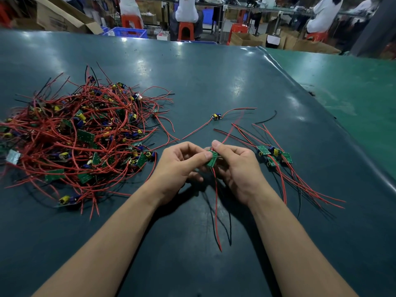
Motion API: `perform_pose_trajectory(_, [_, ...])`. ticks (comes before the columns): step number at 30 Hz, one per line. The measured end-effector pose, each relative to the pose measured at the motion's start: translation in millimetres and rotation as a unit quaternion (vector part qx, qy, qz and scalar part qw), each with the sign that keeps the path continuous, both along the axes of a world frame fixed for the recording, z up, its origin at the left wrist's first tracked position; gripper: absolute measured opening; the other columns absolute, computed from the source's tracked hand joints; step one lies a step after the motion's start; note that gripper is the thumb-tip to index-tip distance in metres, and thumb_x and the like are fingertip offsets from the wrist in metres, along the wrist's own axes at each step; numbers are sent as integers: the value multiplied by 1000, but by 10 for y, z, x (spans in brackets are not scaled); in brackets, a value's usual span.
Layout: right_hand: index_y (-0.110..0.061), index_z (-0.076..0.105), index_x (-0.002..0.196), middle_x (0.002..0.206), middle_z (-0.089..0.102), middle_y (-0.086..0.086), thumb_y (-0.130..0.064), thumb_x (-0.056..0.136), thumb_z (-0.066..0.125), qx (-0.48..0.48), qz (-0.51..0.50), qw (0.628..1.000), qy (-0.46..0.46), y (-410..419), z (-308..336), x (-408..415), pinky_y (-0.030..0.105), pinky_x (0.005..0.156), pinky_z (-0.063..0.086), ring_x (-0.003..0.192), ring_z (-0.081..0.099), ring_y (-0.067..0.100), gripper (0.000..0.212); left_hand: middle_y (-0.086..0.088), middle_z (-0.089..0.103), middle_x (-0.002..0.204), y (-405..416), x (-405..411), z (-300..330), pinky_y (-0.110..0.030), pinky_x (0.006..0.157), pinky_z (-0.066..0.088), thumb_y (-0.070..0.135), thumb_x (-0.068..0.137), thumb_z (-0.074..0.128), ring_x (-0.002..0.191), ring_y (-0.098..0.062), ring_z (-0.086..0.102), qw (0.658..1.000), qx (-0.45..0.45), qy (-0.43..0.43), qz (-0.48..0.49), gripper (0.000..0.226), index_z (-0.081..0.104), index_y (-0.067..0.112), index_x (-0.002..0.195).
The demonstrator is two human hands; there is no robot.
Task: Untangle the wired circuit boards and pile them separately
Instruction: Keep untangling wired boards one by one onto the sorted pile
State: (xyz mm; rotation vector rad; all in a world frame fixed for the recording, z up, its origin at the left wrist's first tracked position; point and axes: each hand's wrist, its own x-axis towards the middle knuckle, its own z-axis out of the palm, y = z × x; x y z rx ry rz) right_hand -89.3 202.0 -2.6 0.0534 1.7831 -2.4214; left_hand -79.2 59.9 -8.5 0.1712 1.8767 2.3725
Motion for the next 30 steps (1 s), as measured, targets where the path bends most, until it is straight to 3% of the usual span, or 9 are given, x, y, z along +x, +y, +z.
perform_pose_trajectory(5, [-10,77,88,86,73,11,-12,91,65,-2,7,1000,10,1,16,14,42,74,58,75,67,24,13,-2,64,66,-1,-22,10,-21,47,47,24,68,75,51,-12,54,999,13,-23,-25,21,66,10,80])
perform_pose_trajectory(7, [-12,78,84,83,75,6,-13,83,69,-36,17,999,-3,16,34,8,32,64,59,68,69,19,9,-2,67,69,-12,-26,19,-21,46,46,23,68,75,52,-12,54,999,25,-35,-33,19,69,11,83])
perform_pose_trajectory(10, [-14,80,76,79,74,4,-26,72,73,-54,25,998,-7,31,43,7,29,62,57,65,68,17,14,-2,67,69,-40,-29,27,-20,47,43,19,73,75,58,-15,53,997,32,-35,-67,4,74,15,75])
perform_pose_trajectory(15, [-15,76,73,71,69,-4,-26,90,65,-3,-32,999,8,51,8,-34,24,56,43,62,59,12,24,-2,59,67,-44,-25,13,-28,58,39,14,74,67,60,-17,47,995,38,-22,-87,14,68,20,61])
perform_pose_trajectory(19, [-15,73,69,74,71,-7,-22,96,61,11,-98,995,15,58,18,-49,19,46,42,57,57,8,30,1,61,62,-57,-17,8,-21,48,41,11,75,65,51,-8,54,993,37,-14,-111,20,64,21,57])
perform_pose_trajectory(23, [-15,69,74,76,69,-10,-22,97,58,25,-151,988,20,89,19,-71,18,41,41,52,54,5,26,3,64,65,-91,-13,8,-21,50,38,16,66,72,51,-8,56,989,15,2,-146,14,62,23,58])
perform_pose_trajectory(27, [-16,68,82,80,67,-12,-21,98,56,94,-166,980,56,66,-24,-66,19,39,39,54,55,6,20,3,62,61,-93,-17,-3,-16,48,42,5,72,62,48,-7,55,988,35,-3,-153,24,61,22,55])
perform_pose_trajectory(30, [-18,66,93,81,61,-8,-13,97,57,138,-171,970,103,76,-34,-57,19,37,41,58,56,5,11,2,59,60,-103,-12,11,-16,48,45,8,62,71,48,-7,53,984,47,-5,-170,17,58,19,56])
